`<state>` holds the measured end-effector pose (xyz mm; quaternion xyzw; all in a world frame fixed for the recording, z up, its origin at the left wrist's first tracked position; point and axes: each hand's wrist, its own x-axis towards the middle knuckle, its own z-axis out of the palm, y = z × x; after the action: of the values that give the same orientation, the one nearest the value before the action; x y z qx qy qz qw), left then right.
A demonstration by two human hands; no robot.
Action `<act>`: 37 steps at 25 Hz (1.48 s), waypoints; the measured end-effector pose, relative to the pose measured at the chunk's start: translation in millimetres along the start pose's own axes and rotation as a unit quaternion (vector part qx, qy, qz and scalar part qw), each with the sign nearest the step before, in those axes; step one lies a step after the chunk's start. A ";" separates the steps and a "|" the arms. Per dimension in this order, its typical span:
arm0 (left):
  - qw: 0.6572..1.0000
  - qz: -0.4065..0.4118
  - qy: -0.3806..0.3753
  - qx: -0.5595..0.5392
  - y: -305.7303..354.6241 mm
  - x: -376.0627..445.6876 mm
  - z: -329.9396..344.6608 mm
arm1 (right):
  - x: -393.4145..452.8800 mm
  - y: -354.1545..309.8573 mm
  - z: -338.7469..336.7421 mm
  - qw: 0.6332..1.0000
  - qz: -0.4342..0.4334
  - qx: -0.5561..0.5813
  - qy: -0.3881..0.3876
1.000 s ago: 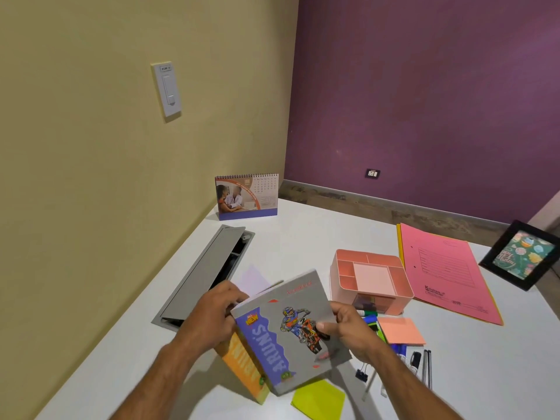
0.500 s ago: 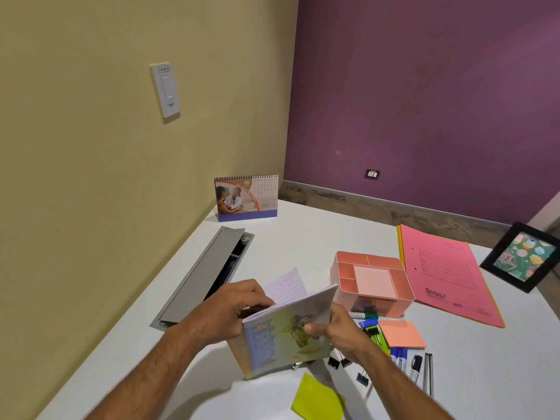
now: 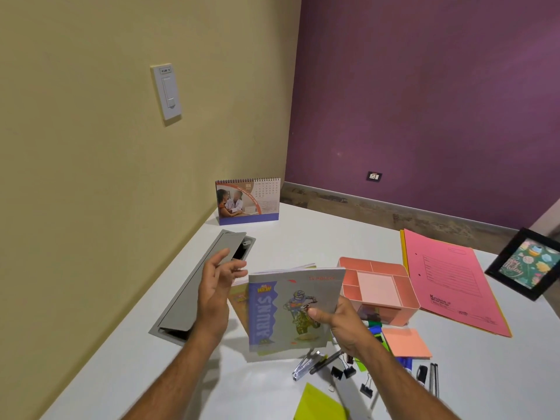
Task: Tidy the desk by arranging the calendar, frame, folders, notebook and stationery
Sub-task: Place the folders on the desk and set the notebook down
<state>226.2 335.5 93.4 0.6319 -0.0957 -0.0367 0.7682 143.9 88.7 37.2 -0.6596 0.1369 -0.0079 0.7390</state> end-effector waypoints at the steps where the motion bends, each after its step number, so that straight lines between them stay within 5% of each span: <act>1: 1.000 -0.030 -0.008 -0.002 -9.0 -3.1 -0.4 | 2.6 0.9 0.7 1.000 0.002 0.003 0.007; 7: 0.984 -0.071 -0.002 0.161 -45.7 -7.1 14.3 | 16.7 -2.3 8.6 0.998 0.004 -0.012 0.063; 13: 0.978 -0.054 -0.024 0.201 -58.1 10.6 12.0 | 29.9 13.8 21.9 0.990 -0.018 -0.072 0.122; 27: 0.963 -0.071 0.018 0.258 -95.9 16.6 -11.5 | 46.6 40.5 42.2 0.976 0.036 -0.177 0.122; 37: 0.887 -0.188 -0.021 0.422 -131.8 7.2 -20.6 | 45.0 54.6 45.1 0.896 0.094 -0.410 0.144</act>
<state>245.7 327.9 -38.5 0.9016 0.0022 -0.1499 0.4058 187.5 131.0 -20.5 -0.8797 0.2939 0.0238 0.3729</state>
